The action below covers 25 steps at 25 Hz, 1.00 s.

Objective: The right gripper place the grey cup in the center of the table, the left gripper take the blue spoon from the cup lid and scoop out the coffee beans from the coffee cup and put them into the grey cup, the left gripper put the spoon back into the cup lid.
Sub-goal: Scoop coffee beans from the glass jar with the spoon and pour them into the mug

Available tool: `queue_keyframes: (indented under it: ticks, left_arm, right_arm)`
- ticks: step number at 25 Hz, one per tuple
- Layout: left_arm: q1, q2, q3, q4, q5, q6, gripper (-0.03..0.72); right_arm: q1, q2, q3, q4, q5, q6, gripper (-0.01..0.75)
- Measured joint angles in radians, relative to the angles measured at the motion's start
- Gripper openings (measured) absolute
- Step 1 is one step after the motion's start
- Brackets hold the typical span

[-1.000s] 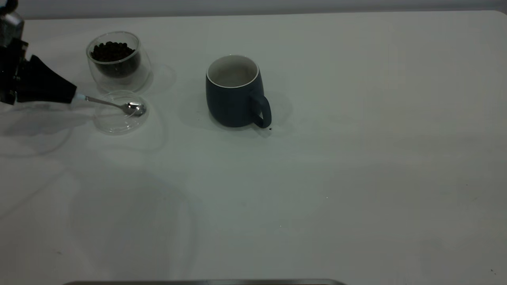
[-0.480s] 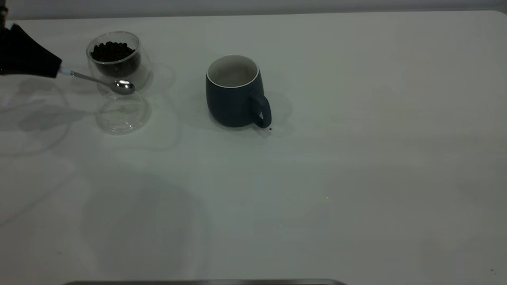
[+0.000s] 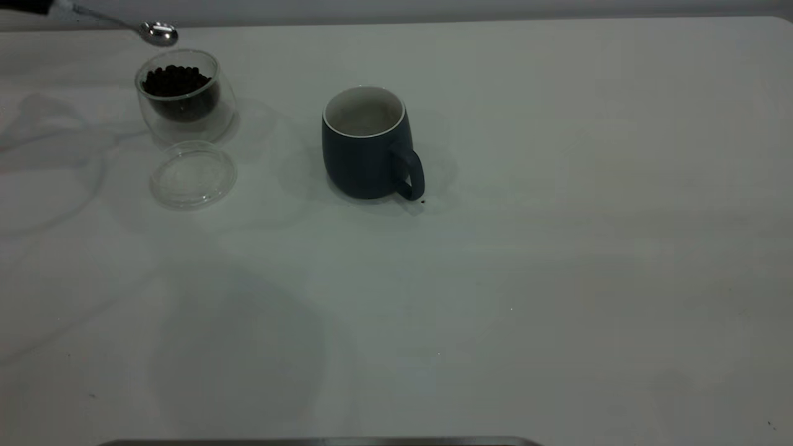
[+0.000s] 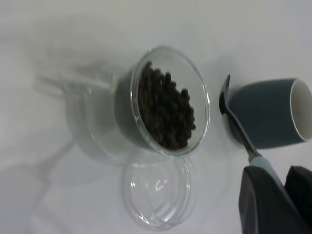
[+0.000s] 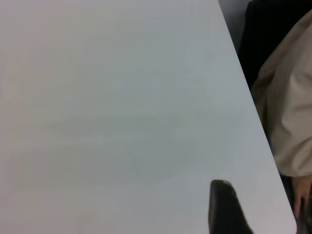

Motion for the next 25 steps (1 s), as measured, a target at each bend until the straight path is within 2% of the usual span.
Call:
queue_keyframes:
  ticks: [11,25]
  left_arm:
    - [0.000,0.131,-0.009,-0.018,-0.077,-0.030,0.126]
    - [0.000,0.196,-0.009,-0.097,-0.055,-0.052,0.126]
  right_arm:
    - [0.000,0.000,0.000,0.000,0.000,0.000,0.364]
    - [0.000,0.000,0.000,0.000,0.000,-0.001,0.364]
